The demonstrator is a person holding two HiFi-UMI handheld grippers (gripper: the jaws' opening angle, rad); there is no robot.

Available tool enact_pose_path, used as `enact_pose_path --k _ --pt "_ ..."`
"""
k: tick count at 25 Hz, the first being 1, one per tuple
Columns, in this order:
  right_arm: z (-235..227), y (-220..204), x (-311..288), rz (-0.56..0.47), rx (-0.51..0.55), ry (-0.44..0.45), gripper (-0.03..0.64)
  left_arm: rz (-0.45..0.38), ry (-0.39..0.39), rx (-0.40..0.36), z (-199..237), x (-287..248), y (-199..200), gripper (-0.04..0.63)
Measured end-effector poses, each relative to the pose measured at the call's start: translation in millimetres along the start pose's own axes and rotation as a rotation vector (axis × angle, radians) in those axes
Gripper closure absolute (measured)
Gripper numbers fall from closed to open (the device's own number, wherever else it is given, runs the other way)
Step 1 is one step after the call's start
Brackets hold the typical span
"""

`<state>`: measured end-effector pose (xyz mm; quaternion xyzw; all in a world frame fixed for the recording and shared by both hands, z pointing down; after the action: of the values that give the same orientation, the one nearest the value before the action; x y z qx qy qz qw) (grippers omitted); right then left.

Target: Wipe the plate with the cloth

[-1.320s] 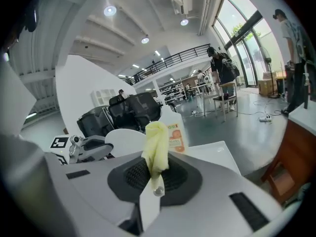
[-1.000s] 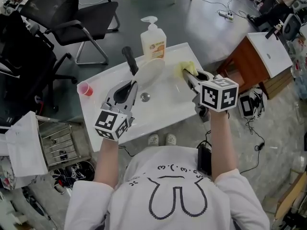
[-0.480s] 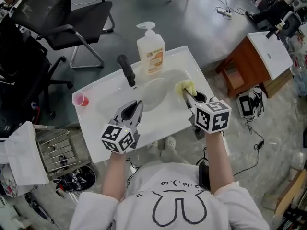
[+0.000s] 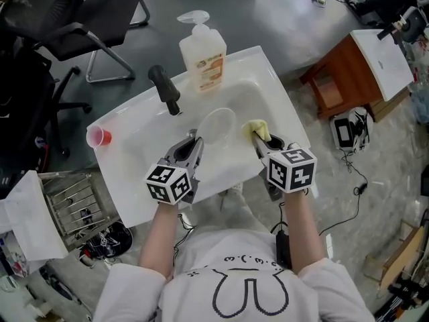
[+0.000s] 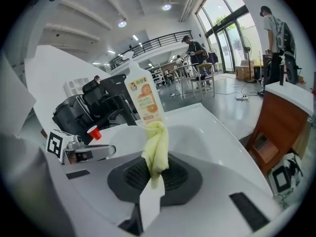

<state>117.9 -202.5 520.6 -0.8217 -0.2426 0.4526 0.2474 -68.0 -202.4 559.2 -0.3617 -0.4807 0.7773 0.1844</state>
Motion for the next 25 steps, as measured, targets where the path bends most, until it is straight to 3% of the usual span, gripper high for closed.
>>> enact_pose_path --k 4,12,18,25 --pt "-10 -4 -5 0.015 -0.004 -0.012 0.569 0.063 -0.010 0.058 6 -29 -16 0.575" --pt "-28 -10 2 0.001 -0.055 -0.026 0.569 0.163 -0.031 0.297 8 -70 -50 0.575" --pt "-32 -5 1 -0.004 -0.067 -0.026 0.569 0.220 -0.023 0.424 10 -86 -68 0.575" --pt "-30 -4 0 0.009 -0.077 -0.025 0.569 0.266 0.066 0.460 26 -95 -76 0.565"
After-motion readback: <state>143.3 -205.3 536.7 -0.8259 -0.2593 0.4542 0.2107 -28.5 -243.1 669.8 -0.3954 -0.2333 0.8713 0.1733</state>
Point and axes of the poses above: the fingertips, and each gripper's own axes: x backward along the fingers, z to its left, y out of its top, the point moved 3 cm from there along x, backward along the fingers, and after that the axes turned 12 degrees about -x, right-handed, at the moved point
